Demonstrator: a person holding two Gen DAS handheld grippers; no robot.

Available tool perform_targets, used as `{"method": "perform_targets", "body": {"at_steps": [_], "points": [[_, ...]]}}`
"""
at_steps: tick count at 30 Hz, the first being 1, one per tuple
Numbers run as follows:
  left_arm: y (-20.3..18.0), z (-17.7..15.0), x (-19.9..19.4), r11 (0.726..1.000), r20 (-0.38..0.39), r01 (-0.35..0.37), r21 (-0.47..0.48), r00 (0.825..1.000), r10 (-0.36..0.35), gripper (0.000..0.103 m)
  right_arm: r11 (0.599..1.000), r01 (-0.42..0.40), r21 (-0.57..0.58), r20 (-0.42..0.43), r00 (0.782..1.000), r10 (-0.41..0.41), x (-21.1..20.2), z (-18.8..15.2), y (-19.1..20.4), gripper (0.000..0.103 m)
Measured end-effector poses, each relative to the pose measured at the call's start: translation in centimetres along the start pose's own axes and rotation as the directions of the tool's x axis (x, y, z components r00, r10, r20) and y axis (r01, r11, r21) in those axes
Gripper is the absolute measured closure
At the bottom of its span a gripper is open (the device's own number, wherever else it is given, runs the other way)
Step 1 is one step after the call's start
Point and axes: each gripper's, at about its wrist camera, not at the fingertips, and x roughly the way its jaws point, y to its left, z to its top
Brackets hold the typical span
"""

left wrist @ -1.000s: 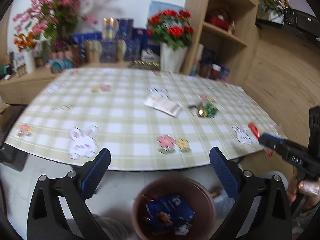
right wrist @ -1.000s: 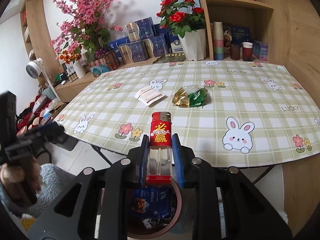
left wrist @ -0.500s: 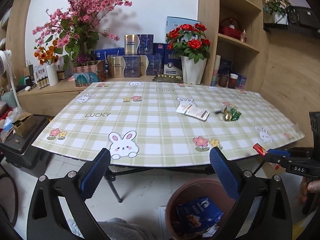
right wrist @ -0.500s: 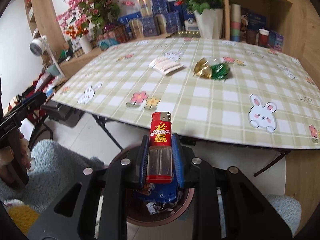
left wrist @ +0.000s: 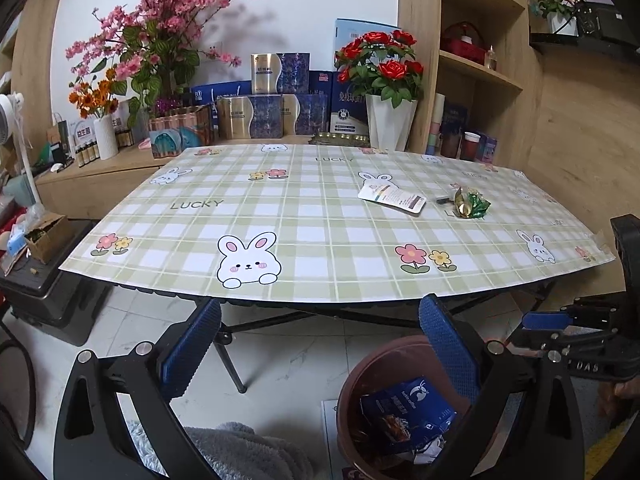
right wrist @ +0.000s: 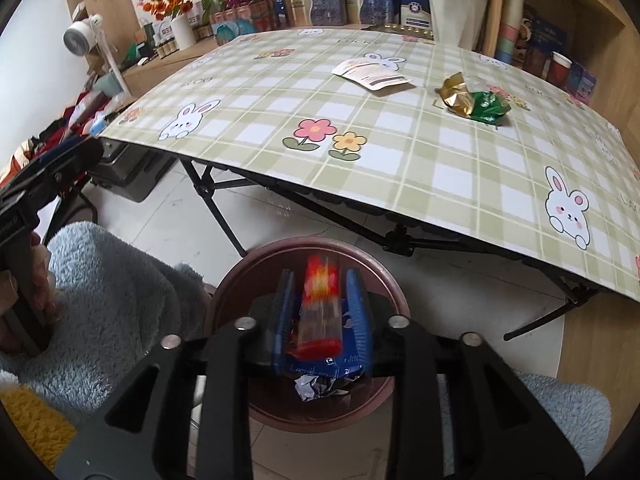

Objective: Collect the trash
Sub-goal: 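Lower the red lighter into the bin and open the right tool, then move both tools back toward the table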

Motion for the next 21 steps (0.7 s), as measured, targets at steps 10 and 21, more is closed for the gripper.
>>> {"method": "perform_targets", "body": {"at_steps": [10,21], "points": [[0.8,0.0,0.2,0.999,-0.012,0.007,-0.035,1.000,-0.008,0.006,0.998,0.053,0.031,0.017,0.998,-0.053,-0.4,0.0,-0.5,0.012],[0.5,-0.1,0.3,1.000,-0.023,0.001,-0.022,1.000,-0.002,0.006,0.991,0.115,0.071,0.016,0.993,-0.116,-0.6,-0.2,-1.5,0.006]]}}
